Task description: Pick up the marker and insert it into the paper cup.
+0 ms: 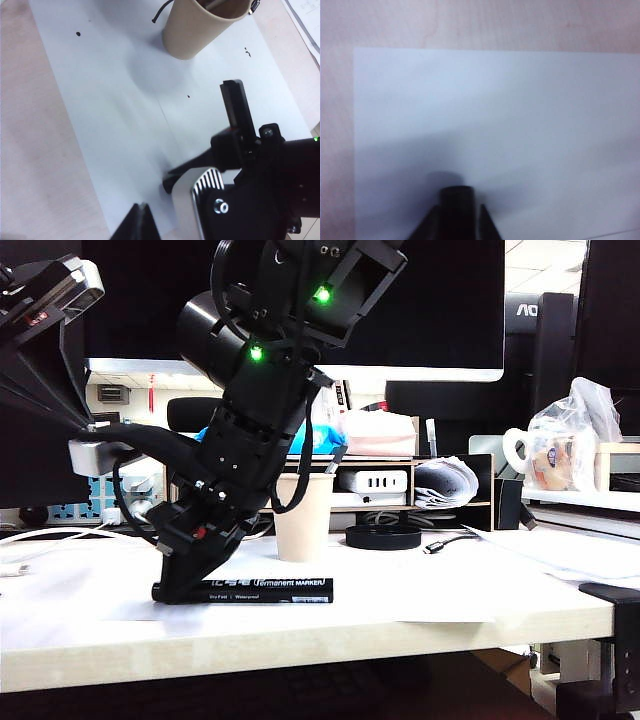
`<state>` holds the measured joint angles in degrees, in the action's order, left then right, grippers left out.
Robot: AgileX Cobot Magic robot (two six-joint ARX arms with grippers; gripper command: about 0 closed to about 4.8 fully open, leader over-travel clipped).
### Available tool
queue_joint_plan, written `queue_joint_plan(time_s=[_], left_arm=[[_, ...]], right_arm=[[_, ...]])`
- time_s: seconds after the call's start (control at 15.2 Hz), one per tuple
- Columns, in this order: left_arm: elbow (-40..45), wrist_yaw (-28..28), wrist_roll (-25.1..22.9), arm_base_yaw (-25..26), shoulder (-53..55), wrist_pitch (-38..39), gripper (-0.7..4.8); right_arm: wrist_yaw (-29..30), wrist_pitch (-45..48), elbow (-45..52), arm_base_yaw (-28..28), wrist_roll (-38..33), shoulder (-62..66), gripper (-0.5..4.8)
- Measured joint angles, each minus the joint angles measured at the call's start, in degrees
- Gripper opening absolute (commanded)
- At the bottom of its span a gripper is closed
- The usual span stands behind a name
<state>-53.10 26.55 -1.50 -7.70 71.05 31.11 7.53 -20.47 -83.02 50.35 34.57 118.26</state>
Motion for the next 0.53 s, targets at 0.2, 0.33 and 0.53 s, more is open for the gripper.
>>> queue_joint_plan(time_s=[0.2, 0.33, 0.53], left_arm=[[0.0, 0.0, 0.0, 0.0, 0.0, 0.0, -0.05], [0.0, 0.0, 0.0, 0.0, 0.0, 0.0, -0.05], [0.0, 0.0, 0.0, 0.0, 0.0, 0.0, -0.05]], right_arm=[[0.0, 0.0, 0.0, 0.0, 0.0, 0.1, 0.39], [0.0, 0.0, 0.0, 0.0, 0.0, 0.1, 0.39], [0.0, 0.0, 0.0, -0.1, 0.0, 0.1, 0.39]])
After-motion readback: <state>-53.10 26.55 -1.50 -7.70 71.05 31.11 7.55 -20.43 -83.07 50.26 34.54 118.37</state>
